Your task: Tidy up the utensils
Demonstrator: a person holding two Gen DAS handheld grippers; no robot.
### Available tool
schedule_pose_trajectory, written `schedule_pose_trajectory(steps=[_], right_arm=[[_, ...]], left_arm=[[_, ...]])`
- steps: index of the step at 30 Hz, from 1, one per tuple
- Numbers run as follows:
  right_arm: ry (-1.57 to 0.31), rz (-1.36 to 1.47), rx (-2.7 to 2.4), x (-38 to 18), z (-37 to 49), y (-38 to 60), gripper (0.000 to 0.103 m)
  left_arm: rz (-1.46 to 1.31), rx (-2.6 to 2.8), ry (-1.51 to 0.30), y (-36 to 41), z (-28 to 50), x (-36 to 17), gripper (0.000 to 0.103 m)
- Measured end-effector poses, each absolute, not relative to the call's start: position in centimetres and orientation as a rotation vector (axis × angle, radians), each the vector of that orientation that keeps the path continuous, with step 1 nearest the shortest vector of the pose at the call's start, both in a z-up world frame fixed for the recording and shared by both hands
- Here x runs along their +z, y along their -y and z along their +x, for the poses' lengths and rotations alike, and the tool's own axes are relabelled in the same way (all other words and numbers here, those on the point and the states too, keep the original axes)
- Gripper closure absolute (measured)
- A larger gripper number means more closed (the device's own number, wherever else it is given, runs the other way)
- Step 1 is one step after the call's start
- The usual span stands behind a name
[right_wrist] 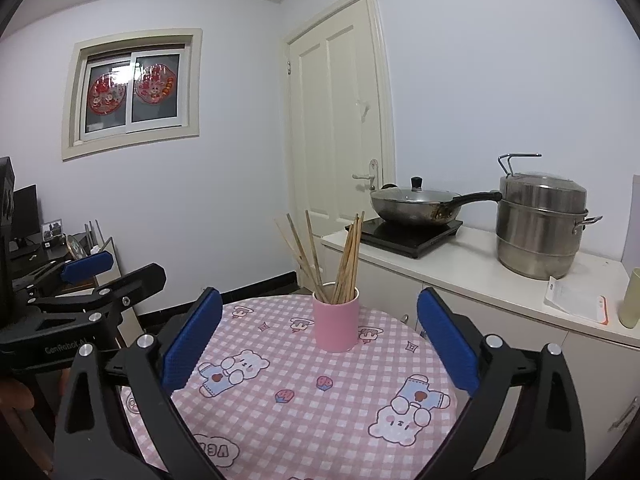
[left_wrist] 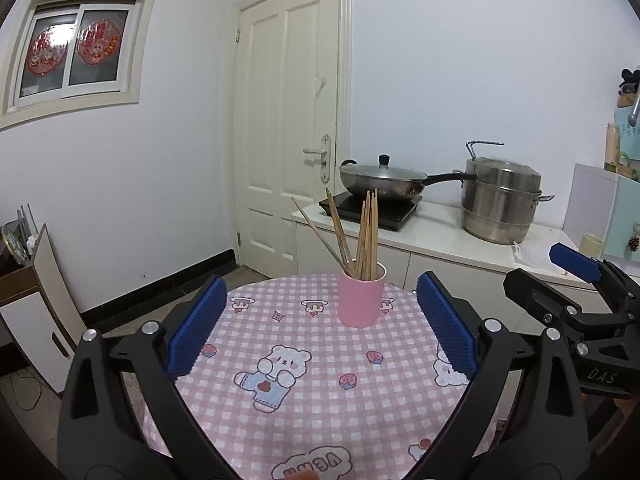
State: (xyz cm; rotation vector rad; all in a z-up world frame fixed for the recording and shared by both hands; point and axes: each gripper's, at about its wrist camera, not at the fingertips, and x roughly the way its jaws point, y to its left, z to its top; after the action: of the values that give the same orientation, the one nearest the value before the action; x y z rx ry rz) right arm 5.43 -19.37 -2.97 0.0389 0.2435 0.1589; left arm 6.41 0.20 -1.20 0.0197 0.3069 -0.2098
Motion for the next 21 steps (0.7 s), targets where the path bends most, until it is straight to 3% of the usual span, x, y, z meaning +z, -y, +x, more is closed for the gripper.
schedule_pose_trajectory(steps=[21], right_arm=[[-0.151, -0.025, 0.127, -1.9, 1.1, 17.6, 0.008]], left_arm=[[0.049, -0.147, -0.202, -0.3, 1.7, -0.5, 0.007]])
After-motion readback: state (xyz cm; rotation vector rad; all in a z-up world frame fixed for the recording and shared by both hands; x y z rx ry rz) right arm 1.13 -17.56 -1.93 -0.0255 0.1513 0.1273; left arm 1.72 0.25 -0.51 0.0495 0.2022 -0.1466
